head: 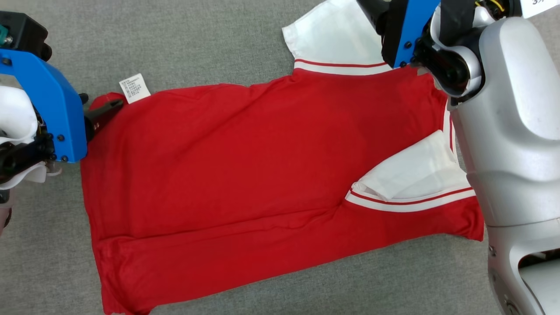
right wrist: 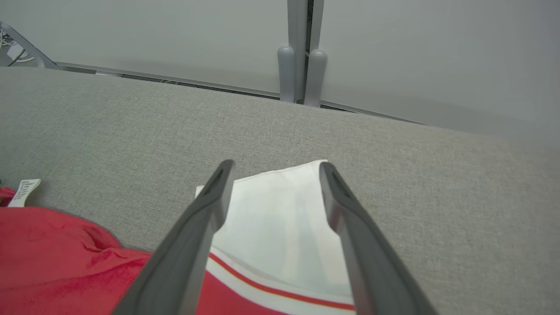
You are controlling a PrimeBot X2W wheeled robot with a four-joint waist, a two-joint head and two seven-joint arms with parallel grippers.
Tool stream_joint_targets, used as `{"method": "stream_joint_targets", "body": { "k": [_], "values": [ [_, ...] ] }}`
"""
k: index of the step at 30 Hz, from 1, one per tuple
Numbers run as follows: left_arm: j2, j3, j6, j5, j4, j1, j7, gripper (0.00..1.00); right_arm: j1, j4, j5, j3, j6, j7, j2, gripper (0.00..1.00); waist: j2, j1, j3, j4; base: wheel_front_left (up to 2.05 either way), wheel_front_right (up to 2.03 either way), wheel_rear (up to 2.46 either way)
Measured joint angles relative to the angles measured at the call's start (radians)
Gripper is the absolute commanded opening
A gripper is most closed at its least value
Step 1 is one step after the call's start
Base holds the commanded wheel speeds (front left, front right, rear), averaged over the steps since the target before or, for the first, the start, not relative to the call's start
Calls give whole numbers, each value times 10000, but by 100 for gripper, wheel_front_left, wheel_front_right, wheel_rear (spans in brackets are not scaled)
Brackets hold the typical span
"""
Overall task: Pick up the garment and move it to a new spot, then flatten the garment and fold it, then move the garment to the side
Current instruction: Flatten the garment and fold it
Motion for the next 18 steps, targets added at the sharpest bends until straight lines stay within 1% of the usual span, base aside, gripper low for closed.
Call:
{"method": "stream_joint_targets", "body": {
  "k": [5, 6, 7, 8, 9, 13, 18],
  "values": [
    [73, -236, 17, 13, 44, -155, 554, 100, -285, 625, 128, 19, 0, -378, 2, 100, 0, -1, 246, -74, 0, 0, 0],
    [113, -307, 36, 81, 27, -208, 639, 70, -326, 754, 127, 25, 0, -430, -8, 100, 0, -1, 276, -71, 0, 0, 0],
    [182, -385, 44, 263, -10, -262, 667, 37, -365, 882, 127, 23, 0, -468, -19, 100, 0, -2, 306, -65, 0, 0, 0],
    [247, -449, 38, 476, -46, -290, 602, 7, -407, 999, 127, 12, 0, -539, -33, 100, 0, -2, 336, -51, 0, 0, 0],
    [245, -481, 90, 617, -29, -302, 493, 0, -467, 1149, 121, 0, 0, -568, -42, 100, 0, -2, 358, -24, 0, 0, 0],
    [-21, -556, 228, 982, -17, -307, -244, 0, -623, 1950, -153, -253, 0, -702, -173, 100, 0, -2, 350, 271, 0, 0, 0],
    [-911, -648, 290, 1045, -69, -188, -1315, 0, -1156, 3154, -1016, -936, 0, -949, -518, 100, 0, -3, 300, 1000, 0, 0, 0]
  ]
}}
